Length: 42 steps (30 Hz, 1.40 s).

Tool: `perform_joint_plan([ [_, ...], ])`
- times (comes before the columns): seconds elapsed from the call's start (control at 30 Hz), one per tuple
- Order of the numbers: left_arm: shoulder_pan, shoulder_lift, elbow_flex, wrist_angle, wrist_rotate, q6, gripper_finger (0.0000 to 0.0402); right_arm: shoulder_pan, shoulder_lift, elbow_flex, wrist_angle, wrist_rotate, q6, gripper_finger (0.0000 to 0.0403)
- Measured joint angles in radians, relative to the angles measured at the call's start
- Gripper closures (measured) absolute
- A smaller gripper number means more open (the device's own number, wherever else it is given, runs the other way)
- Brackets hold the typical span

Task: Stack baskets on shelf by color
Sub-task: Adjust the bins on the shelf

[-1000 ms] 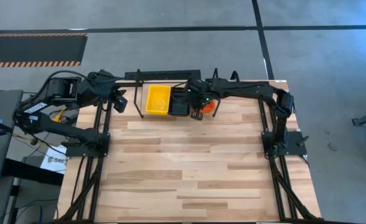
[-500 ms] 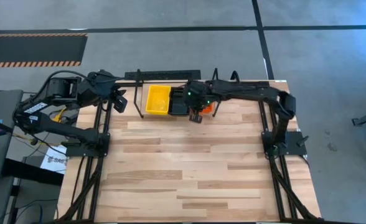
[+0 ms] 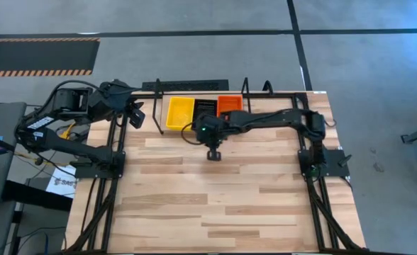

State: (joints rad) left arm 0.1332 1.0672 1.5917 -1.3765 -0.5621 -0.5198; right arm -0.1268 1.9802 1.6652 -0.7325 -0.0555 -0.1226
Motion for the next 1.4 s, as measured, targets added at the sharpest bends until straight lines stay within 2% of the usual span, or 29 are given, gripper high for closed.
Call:
perform_joint_plan([
  [0.2, 0.000, 0.000, 0.000, -0.002, 0.008, -0.002, 0.0275, -0.015, 0.055, 0.020, 0.033, -0.001, -0.033, 0.0402],
  [0.93, 0.000, 0.000, 0.000, -0.002, 0.012, -0.008, 0.0275, -0.141, 0.055, 0.020, 0.046, 0.062, -0.120, 0.0402],
  [1.27, 0.000, 0.000, 0.000, -0.003, 0.007, -0.008, 0.0275, -0.022, 0.018, 0.021, -0.119, 0.055, -0.095, 0.0402],
  [1.4, 0.000, 0.000, 0.000, -0.003, 0.003, -0.008, 0.0275, -0.018, 0.018, -0.006, -0.184, 0.136, -0.122, 0.0402],
])
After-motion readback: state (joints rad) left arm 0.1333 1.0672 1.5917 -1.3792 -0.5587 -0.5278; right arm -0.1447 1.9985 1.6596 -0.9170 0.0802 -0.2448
